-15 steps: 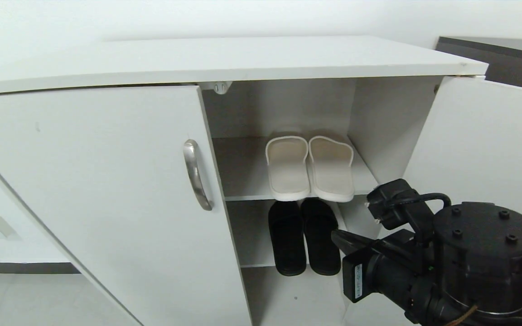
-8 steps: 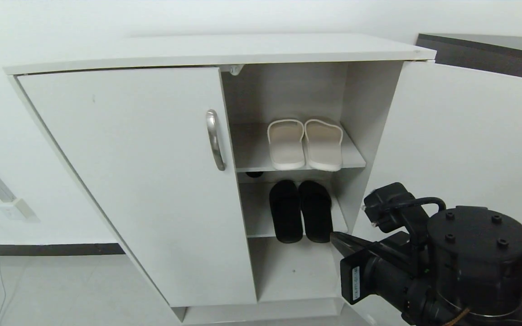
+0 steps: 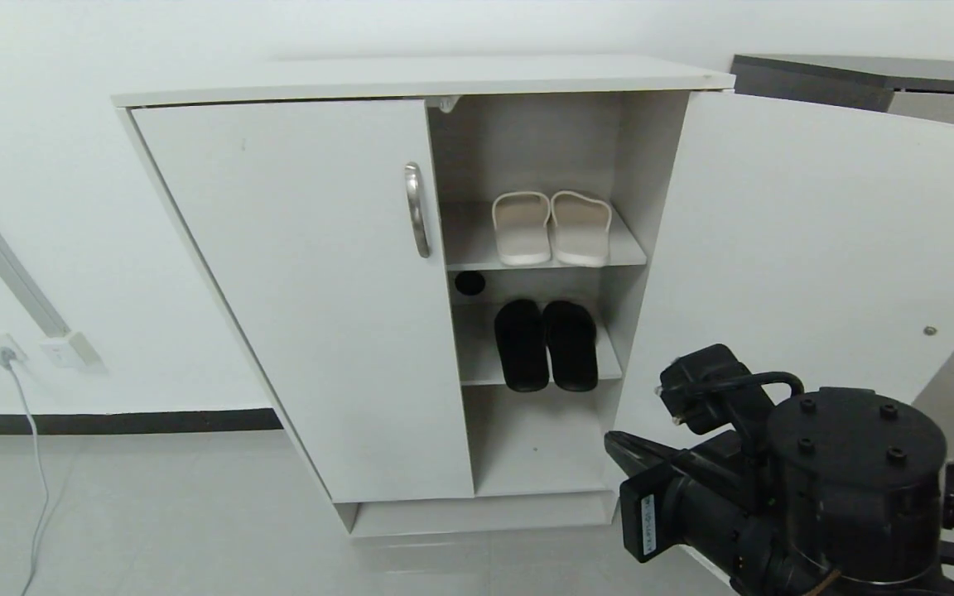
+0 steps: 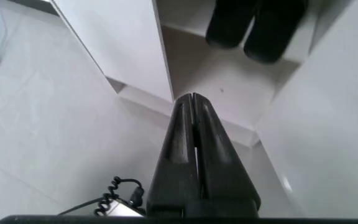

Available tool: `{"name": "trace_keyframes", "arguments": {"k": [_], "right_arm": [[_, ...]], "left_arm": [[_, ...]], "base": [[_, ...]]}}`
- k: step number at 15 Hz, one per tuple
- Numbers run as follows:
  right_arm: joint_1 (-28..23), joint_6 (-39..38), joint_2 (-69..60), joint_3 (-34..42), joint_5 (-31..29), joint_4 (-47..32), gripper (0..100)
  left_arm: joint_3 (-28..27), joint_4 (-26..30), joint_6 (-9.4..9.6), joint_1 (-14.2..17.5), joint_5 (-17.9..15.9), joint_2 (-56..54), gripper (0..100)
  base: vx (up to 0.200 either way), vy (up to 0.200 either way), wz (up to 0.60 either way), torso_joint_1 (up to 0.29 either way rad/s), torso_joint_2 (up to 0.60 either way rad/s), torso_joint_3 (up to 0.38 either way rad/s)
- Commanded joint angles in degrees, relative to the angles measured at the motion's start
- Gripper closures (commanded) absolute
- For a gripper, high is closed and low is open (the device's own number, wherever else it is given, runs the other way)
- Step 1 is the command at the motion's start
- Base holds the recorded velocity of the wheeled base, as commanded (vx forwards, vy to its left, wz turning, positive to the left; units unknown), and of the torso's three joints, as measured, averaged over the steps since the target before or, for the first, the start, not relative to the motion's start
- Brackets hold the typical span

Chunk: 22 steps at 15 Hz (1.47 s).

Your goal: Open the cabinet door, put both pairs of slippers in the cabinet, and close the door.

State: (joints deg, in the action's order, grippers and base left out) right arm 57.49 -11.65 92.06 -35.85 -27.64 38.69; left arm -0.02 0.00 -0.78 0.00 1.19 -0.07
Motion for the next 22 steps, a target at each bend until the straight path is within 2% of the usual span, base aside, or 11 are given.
{"name": "trace_keyframes", "arguments": {"k": [1, 2, 22], "right_arm": [[-0.1, -0.04, 0.57, 0.08, -0.05, 0.07, 100], [-0.19, -0.21, 0.66, 0.34, -0.05, 0.07, 100], [-0.45, 0.05, 2.77, 1.84, -0.14, 1.56, 100]], "left_arm": [[0.02, 0.0, -0.01, 0.0, 0.04, 0.07, 100], [-0.06, 0.0, -0.1, 0.0, 0.04, 0.07, 100], [0.02, 0.0, -0.1, 0.0, 0.04, 0.07, 100]], "base": [[-0.2, 0.0, 0.0, -0.002, 0.0, 0.007], [-0.2, 0.0, 0.0, 0.002, 0.0, 0.002], [0.0, 0.0, 0.0, 0.0, 0.0, 0.0]]}}
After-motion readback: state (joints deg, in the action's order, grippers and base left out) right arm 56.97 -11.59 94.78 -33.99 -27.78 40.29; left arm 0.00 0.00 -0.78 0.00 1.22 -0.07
